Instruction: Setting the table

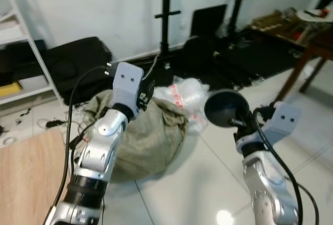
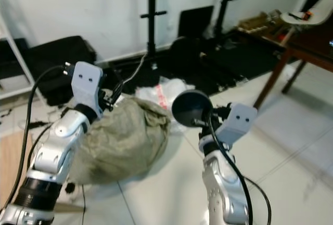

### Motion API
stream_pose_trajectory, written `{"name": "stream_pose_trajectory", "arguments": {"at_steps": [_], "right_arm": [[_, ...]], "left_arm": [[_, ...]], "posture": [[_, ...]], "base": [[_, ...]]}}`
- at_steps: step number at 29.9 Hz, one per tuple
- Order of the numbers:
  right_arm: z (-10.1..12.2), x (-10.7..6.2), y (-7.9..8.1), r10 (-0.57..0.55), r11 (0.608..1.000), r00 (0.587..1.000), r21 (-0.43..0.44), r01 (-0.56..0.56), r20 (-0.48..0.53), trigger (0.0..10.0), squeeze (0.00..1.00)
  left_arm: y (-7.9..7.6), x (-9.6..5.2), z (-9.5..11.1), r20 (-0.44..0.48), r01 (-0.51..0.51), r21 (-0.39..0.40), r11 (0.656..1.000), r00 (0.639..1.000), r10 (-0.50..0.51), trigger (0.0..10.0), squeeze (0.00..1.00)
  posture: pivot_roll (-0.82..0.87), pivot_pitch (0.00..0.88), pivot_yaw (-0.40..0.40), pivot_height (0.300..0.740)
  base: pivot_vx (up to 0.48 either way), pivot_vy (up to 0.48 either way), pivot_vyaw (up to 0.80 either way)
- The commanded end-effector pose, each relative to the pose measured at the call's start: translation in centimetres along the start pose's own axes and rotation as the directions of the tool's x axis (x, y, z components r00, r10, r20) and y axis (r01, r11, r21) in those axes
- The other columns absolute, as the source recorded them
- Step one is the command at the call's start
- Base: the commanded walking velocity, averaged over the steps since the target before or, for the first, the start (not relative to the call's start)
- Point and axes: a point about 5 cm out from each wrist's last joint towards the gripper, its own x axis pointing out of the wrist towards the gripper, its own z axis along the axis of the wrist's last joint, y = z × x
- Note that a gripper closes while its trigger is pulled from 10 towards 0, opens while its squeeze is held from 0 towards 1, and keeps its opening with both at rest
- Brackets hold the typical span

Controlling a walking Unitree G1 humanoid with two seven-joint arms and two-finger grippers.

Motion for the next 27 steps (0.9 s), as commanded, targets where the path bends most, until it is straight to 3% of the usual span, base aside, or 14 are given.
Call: {"name": "stream_pose_trajectory", "arguments": {"at_steps": [1,19,27], "right_arm": [[0.1,-0.01,-0.1,-0.002,1.0,1.0,-0.003,0.002,0.006,10.0,0.0],[0.18,0.12,-0.04,0.002,1.0,1.0,-0.004,-0.002,0.011,10.0,0.0],[0.18,0.11,0.38,0.027,0.999,1.0,-0.029,-0.027,0.012,10.0,0.0]], "left_arm": [[-0.15,0.01,-0.18,-0.004,0.006,0.001,1.0,1.0,-0.006,10.0,0.0],[-0.3,0.19,-0.02,0.021,0.013,-0.009,1.0,1.0,-0.013,10.0,0.0],[-0.46,0.26,0.11,0.04,0.016,-0.008,1.0,0.999,-0.016,10.0,0.0]], "posture": [[-0.13,0.0,0.111,0.74],[-0.14,0.0,0.112,0.74],[-0.14,0.0,0.111,0.74]], "base": [[0.0,0.0,-0.8],[0.0,0.0,-0.8],[0.468,0.0,-0.21]]}}
